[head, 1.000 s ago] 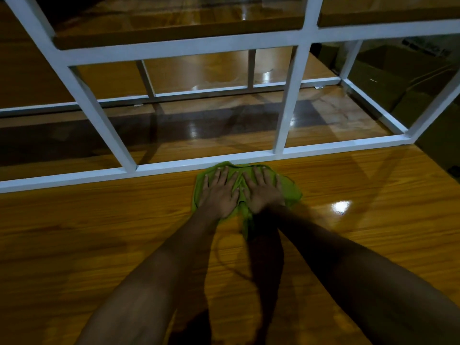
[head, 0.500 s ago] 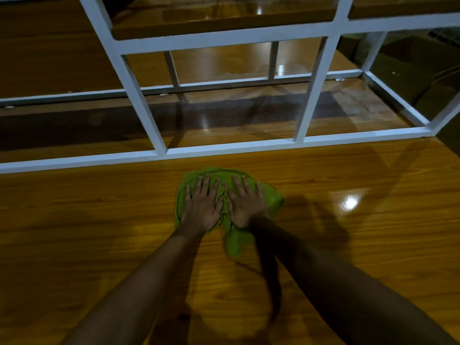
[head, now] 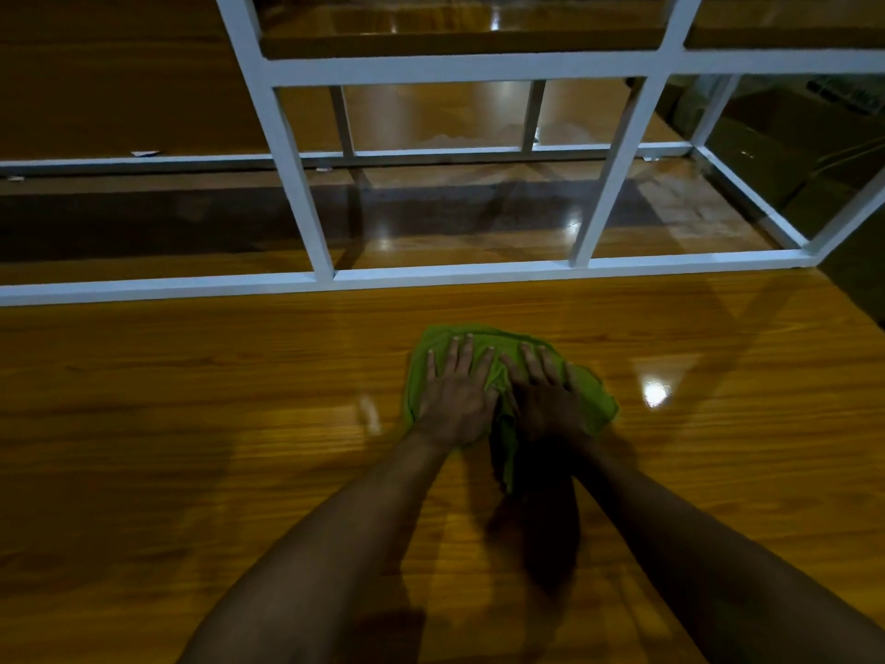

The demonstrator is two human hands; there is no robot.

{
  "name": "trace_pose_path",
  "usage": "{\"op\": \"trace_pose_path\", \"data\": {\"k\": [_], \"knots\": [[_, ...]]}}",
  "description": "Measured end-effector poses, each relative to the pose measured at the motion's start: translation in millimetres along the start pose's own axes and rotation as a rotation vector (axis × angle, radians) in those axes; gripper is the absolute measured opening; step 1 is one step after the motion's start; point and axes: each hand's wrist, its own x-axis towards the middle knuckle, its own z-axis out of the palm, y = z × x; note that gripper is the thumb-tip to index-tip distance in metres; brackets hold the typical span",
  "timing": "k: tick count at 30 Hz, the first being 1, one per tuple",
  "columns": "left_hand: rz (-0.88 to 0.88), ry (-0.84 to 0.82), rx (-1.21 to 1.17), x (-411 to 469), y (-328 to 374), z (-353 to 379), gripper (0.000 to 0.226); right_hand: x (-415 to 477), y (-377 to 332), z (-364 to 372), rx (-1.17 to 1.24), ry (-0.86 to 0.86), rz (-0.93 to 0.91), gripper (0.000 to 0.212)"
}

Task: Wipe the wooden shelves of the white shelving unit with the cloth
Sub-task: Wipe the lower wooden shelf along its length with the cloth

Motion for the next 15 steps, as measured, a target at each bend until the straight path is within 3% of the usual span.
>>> {"op": "trace_pose_path", "data": {"k": [7,15], "knots": [[-0.049,-0.003,0.015,44.4,-18.6,-6.0,0.059,55.9,-6.9,-6.2,-0.028,-0.064,0.058,0.07],[-0.095,0.028,0.027,32.2,-43.9,-8.9,0.057,62.5,-44.4,-10.8,-0.023,-0.079,0.058,0.062]]}}
